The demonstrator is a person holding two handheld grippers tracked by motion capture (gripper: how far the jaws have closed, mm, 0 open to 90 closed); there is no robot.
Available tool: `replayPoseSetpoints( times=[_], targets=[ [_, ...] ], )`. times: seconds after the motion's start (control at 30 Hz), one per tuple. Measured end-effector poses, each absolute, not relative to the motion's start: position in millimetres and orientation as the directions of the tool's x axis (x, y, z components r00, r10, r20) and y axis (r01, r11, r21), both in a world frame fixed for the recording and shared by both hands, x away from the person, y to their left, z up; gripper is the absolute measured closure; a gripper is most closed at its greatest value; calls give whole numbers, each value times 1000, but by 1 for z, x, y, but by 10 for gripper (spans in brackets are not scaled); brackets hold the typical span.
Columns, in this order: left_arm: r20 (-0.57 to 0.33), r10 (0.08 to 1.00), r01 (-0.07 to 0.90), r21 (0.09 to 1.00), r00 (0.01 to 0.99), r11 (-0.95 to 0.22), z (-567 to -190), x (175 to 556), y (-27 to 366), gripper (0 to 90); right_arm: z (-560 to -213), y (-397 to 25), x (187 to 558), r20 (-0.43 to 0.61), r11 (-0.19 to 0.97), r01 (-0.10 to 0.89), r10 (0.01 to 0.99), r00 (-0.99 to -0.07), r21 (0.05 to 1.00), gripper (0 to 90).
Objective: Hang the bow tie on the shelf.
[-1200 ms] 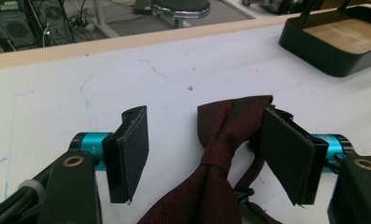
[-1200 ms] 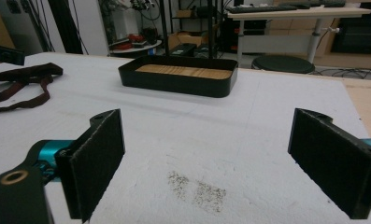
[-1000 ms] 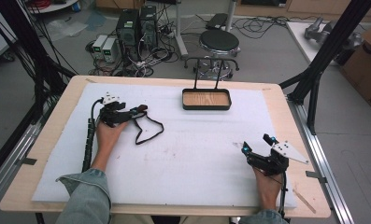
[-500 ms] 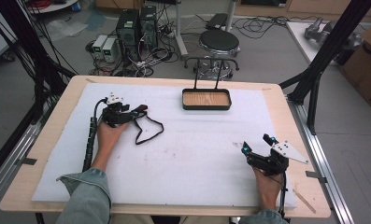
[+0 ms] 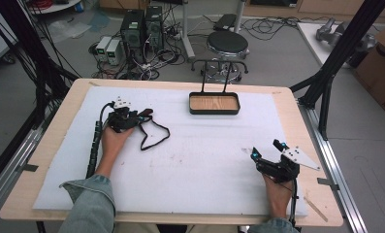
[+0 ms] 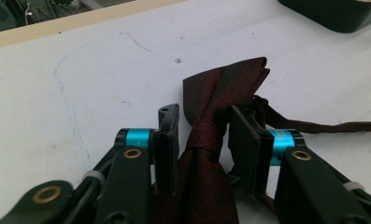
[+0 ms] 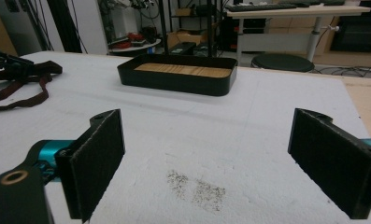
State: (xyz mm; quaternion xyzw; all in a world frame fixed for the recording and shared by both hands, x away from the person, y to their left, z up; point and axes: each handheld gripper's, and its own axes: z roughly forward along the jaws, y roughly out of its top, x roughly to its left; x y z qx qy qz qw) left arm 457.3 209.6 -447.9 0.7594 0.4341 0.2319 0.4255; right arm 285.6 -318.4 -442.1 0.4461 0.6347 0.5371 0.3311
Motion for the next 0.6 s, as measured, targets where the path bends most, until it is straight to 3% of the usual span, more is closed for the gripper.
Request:
replayPoseSetpoints(
  times=[0.33,0.6],
  targets=[
    [-3,855,455,848,518,-273,-446,456,207,730,-442,-319,286,60,25,215,923,-381,976,99],
    [14,849,372,895,528,-246,-427,449,201,740,-442,-318,286,67,20,219,923,-380,975,100]
  ],
)
